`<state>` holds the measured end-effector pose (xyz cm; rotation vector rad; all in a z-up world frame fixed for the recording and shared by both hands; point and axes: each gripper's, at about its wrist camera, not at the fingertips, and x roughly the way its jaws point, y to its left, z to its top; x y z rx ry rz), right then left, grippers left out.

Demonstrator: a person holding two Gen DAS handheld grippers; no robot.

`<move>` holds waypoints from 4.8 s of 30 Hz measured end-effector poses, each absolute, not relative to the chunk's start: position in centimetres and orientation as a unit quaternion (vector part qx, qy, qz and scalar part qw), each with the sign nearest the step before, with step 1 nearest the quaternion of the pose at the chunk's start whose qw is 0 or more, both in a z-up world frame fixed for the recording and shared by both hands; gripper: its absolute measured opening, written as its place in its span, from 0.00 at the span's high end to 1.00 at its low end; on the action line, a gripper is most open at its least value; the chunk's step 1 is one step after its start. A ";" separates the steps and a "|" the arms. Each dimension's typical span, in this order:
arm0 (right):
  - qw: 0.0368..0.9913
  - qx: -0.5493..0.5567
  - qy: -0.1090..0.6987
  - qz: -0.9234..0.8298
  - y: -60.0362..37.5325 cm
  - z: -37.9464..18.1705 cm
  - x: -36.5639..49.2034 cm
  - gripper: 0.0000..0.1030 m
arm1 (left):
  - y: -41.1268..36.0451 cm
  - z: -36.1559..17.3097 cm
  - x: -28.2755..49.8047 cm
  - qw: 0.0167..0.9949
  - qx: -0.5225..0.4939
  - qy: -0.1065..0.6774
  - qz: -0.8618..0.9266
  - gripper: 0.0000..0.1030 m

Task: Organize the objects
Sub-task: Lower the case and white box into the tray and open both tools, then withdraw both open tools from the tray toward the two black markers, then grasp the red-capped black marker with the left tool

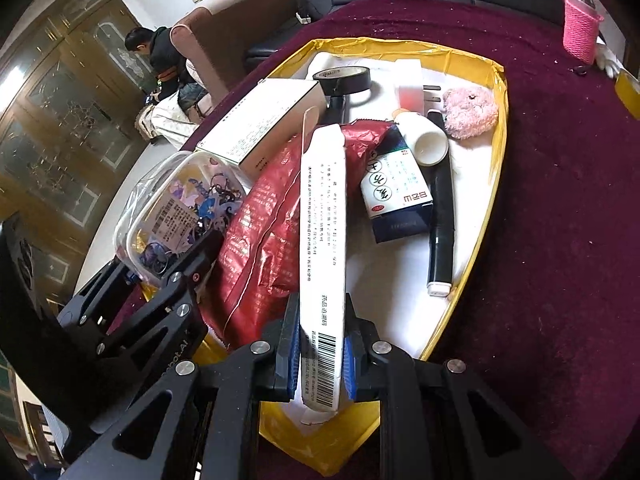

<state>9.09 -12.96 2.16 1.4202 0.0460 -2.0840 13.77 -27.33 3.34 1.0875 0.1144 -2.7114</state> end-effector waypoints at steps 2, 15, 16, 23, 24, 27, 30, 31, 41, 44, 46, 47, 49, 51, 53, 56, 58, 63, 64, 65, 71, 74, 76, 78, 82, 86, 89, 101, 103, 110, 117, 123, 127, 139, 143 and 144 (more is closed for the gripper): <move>0.302 0.536 0.014 -0.788 -12.8 2.2 8.9 0.81 | -27.3 3.3 13.7 0.107 0.369 0.039 -0.922 0.66; 0.295 0.534 0.005 -0.792 -12.3 2.9 9.2 0.74 | -27.4 3.2 13.9 0.100 0.364 0.044 -0.925 0.63; 0.296 0.533 0.006 -0.792 -12.4 2.9 9.3 0.73 | -27.4 3.2 13.9 0.101 0.363 0.044 -0.925 0.62; 0.295 0.522 0.013 -0.800 -12.2 3.5 10.3 0.60 | -27.4 3.3 14.1 0.105 0.357 0.045 -0.927 0.48; 0.296 0.521 0.011 -0.800 -12.1 3.6 10.3 0.57 | -27.4 3.2 14.0 0.104 0.358 0.044 -0.927 0.47; 0.300 0.517 0.001 -0.802 -11.5 4.1 10.5 0.53 | -27.3 3.2 14.1 0.104 0.360 0.040 -0.926 0.45; 0.300 0.511 -0.007 -0.805 -11.0 4.6 10.8 0.46 | -27.2 3.2 14.1 0.103 0.360 0.039 -0.926 0.44; 0.302 0.508 -0.011 -0.806 -10.8 4.8 10.9 0.45 | -27.2 3.2 14.0 0.103 0.360 0.038 -0.926 0.44; 0.317 0.455 -0.051 -0.831 -7.2 7.5 12.6 0.32 | -26.7 2.9 13.6 0.109 0.372 0.018 -0.922 0.39; 0.309 0.435 -0.066 -0.843 -5.3 8.3 12.9 0.27 | -26.7 2.8 13.4 0.103 0.377 0.014 -0.920 0.34; 0.301 0.424 -0.077 -0.851 -3.7 8.7 12.9 0.25 | -26.5 2.8 13.2 0.099 0.381 0.010 -0.919 0.30; 0.295 0.419 -0.081 -0.855 -2.9 8.8 12.9 0.24 | -26.4 2.7 13.1 0.098 0.383 0.008 -0.919 0.29; 0.281 0.403 -0.092 -0.866 -1.0 9.3 13.1 0.24 | -26.4 2.7 13.1 0.098 0.384 0.006 -0.918 0.29; 0.263 0.386 -0.096 -0.879 0.9 9.6 13.2 0.20 | -26.3 2.7 13.1 0.097 0.384 0.007 -0.918 0.29; 0.242 0.368 -0.098 -0.893 2.9 10.1 13.4 0.15 | -26.3 2.7 13.1 0.094 0.384 0.007 -0.919 0.29; 0.203 0.347 -0.108 -0.909 6.5 10.4 13.5 0.08 | -26.4 2.8 13.3 0.077 0.380 0.013 -0.922 0.29; 0.173 0.340 -0.115 -0.917 9.3 10.5 13.5 0.07 | -26.7 3.1 13.7 0.061 0.375 0.023 -0.925 0.28; 0.093 0.337 -0.146 -0.926 16.9 10.0 13.4 0.05 | -26.4 5.5 15.8 0.050 0.343 0.028 -0.937 0.23; 0.076 0.337 -0.160 -0.925 18.7 9.7 13.4 0.04 | -26.3 6.0 16.1 0.050 0.337 0.027 -0.940 0.21; 0.066 0.338 -0.168 -0.924 19.8 9.6 13.5 0.04 | -26.1 7.2 16.6 0.046 0.323 0.028 -0.945 0.20; 0.036 0.357 -0.222 -0.906 25.0 7.6 12.9 0.04 | -22.6 12.6 18.8 -0.018 0.257 0.017 -0.966 0.07; 0.031 0.363 -0.226 -0.903 25.5 7.0 12.3 0.04 | -18.5 13.9 18.9 -0.080 0.249 -0.024 -0.965 0.07; 0.031 0.365 -0.229 -0.902 25.6 6.6 11.8 0.04 | -15.0 14.0 18.4 -0.118 0.249 -0.065 -0.959 0.07; 0.030 0.366 -0.231 -0.901 25.6 6.2 11.2 0.04 | -10.8 13.5 17.8 -0.155 0.250 -0.115 -0.949 0.07; 0.026 0.367 -0.236 -0.900 26.2 5.4 10.1 0.04 | -3.9 12.3 17.0 -0.214 0.242 -0.185 -0.928 0.07; 0.015 0.359 -0.233 -0.904 27.6 4.9 8.4 0.04 | 1.8 11.0 14.5 -0.234 0.240 -0.222 -0.916 0.07; 0.011 0.348 -0.228 -0.909 28.6 4.6 6.9 0.04 | 5.1 9.9 11.9 -0.252 0.263 -0.219 -0.905 0.07; 0.021 0.321 -0.260 -0.910 30.9 3.2 5.5 0.04 | 12.8 4.0 5.3 -0.305 0.323 -0.281 -0.851 0.07; 0.020 0.322 -0.268 -0.908 31.2 2.9 5.7 0.04 | 13.3 3.2 4.5 -0.311 0.334 -0.277 -0.846 0.07; 0.030 0.339 -0.303 -0.890 32.2 1.8 5.1 0.04 | 14.4 0.8 2.7 -0.307 0.383 -0.275 -0.827 0.19; 0.029 0.351 -0.318 -0.880 32.6 1.1 5.0 0.04 | 12.9 1.1 2.5 -0.294 0.412 -0.237 -0.829 0.86; 0.025 0.358 -0.321 -0.877 32.7 0.8 4.8 0.04 | 7.9 1.0 1.5 -0.236 0.441 -0.174 -0.848 0.86; 0.024 0.360 -0.314 -0.878 32.4 0.8 4.6 0.03 | 4.8 0.9 0.6 -0.191 0.452 -0.140 -0.860 0.80; 0.015 0.365 -0.295 -0.883 31.8 0.9 4.4 0.03 | 5.0 0.2 -0.7 -0.158 0.434 -0.100 -0.881 0.22; 0.006 0.375 -0.275 -0.885 31.3 1.0 4.1 0.02 | 3.1 0.4 -1.4 -0.177 0.439 -0.034 -0.880 0.20; 0.002 0.380 -0.269 -0.885 31.1 1.2 4.0 0.02 | 2.9 0.4 -1.4 -0.182 0.438 -0.026 -0.880 0.19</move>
